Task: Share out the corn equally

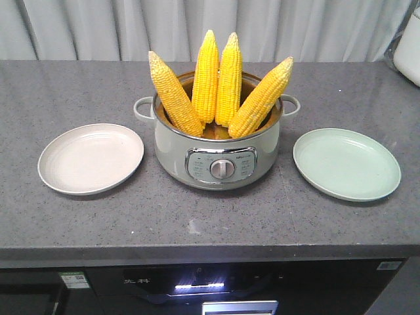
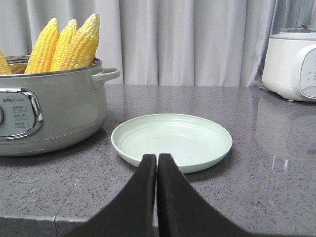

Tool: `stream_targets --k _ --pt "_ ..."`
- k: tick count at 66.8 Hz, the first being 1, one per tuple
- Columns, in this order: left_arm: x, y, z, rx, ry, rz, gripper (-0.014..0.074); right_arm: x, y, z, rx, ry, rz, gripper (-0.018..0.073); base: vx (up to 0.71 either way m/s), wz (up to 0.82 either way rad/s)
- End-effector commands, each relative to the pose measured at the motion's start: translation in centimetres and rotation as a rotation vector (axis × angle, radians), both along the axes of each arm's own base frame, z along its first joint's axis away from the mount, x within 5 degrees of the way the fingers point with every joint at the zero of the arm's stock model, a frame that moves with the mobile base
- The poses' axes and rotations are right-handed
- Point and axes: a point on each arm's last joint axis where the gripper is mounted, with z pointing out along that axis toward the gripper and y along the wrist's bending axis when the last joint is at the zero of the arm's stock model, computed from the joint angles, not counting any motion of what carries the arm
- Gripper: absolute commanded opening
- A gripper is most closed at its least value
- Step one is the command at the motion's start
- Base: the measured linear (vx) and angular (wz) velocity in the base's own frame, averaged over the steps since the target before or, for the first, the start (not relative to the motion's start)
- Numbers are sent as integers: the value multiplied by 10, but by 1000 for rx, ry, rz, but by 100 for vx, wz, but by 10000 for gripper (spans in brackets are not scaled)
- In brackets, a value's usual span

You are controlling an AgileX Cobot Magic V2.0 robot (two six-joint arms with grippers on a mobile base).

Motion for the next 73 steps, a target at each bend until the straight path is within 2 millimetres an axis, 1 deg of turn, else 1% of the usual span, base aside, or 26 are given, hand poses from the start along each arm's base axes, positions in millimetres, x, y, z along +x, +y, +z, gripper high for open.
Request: stream_targets --k 1,73 --pt "-1 0 3 -11 -76 -3 -7 0 0 4 -12 -68 -2 -6 8 -1" --pt "-1 0 3 -11 -76 -3 -7 0 0 4 -12 -68 -2 -6 6 1"
